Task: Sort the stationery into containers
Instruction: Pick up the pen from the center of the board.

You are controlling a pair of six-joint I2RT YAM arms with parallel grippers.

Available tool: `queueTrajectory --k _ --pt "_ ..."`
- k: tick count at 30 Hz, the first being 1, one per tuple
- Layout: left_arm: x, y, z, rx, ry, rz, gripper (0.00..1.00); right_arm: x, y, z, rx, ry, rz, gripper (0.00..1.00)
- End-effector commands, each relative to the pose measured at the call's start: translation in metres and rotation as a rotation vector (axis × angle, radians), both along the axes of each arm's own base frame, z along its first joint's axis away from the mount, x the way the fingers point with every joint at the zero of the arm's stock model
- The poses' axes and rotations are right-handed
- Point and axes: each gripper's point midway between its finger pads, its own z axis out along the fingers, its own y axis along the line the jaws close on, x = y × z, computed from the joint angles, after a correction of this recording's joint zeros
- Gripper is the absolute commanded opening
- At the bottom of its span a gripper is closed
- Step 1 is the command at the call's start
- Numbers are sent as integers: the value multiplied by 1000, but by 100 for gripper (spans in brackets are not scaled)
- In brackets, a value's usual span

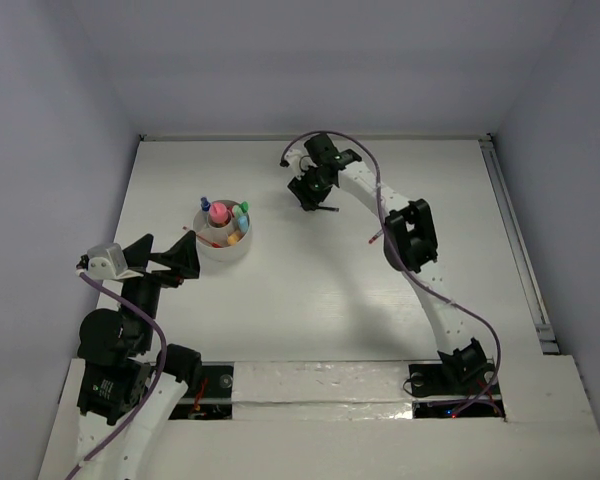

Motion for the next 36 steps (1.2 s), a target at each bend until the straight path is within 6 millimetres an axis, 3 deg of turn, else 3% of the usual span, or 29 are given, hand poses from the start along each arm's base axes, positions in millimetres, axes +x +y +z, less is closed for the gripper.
queueTrajectory --k 1,6,12,15,17,19,20,23,24,26,27,28,29,30,31,32,33,34,36 --pt "2 -2 12 -10 -46 -7 99 -10 21 -11 -47 -24 58 55" --pt "1 -1 13 -10 -51 -6 99 -10 18 -21 -117 -48 55 39" --pt "1 -2 12 -11 -51 -10 99 -15 25 -26 -108 -32 72 41" --pt "1 -2 12 -12 -49 -9 99 -17 28 -25 -93 -20 70 28" --pt "0 -2 12 -12 -51 -10 99 -19 29 -23 -86 -11 70 14" --pt "0 -2 13 -13 -54 -12 99 -19 32 -16 -68 -9 67 1" --pt "1 -3 13 -12 -52 -13 99 -18 33 -11 -59 -15 63 0" --pt "0 -3 13 -11 -52 -15 99 -3 41 27 5 -117 34 0" --pt "0 -2 12 -10 -52 -13 99 -6 38 23 4 -116 24 0" --pt "1 -3 12 -10 -51 -13 99 10 47 85 118 -264 -27 0" --pt "1 -3 12 -11 -49 -13 99 11 49 104 164 -303 -40 0" --pt "1 -2 13 -12 -51 -12 99 -2 44 128 217 -318 -63 0" --pt "1 -2 12 -13 -49 -12 99 2 54 163 330 -405 -59 0" --pt "1 -2 12 -11 -49 -12 99 -4 57 183 399 -432 -54 0" --pt "1 -2 12 -11 -49 -12 99 -23 59 173 429 -403 -40 0" --pt "1 -2 13 -15 -50 -11 99 -31 65 235 593 -498 -33 0" --pt "1 -2 12 -15 -49 -9 99 -46 74 252 656 -509 -9 0" --pt "1 -1 12 -17 -47 -4 99 -59 78 253 702 -476 -10 0" --pt "1 0 12 -22 -45 0 99 -83 91 298 840 -523 63 0"
